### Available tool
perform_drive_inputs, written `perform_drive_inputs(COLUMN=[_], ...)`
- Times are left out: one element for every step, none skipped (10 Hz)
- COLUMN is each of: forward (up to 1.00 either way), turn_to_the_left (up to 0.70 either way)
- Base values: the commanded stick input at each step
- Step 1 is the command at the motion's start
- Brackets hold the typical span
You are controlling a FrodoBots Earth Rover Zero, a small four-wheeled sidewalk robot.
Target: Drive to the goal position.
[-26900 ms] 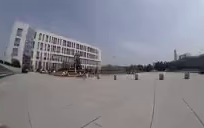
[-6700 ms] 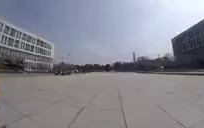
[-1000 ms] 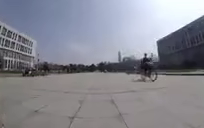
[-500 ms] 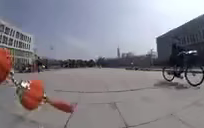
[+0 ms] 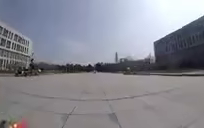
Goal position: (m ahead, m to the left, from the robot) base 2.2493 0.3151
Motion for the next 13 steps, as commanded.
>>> perform_drive_inputs(forward=[1.0,1.0,1.0,1.0,1.0,1.0,1.0,1.0,1.0,1.0,1.0,1.0,1.0], turn_to_the_left=[0.0,0.0,0.0,0.0,0.0,0.0,0.0,0.0,0.0,0.0,0.0,0.0,0.0])
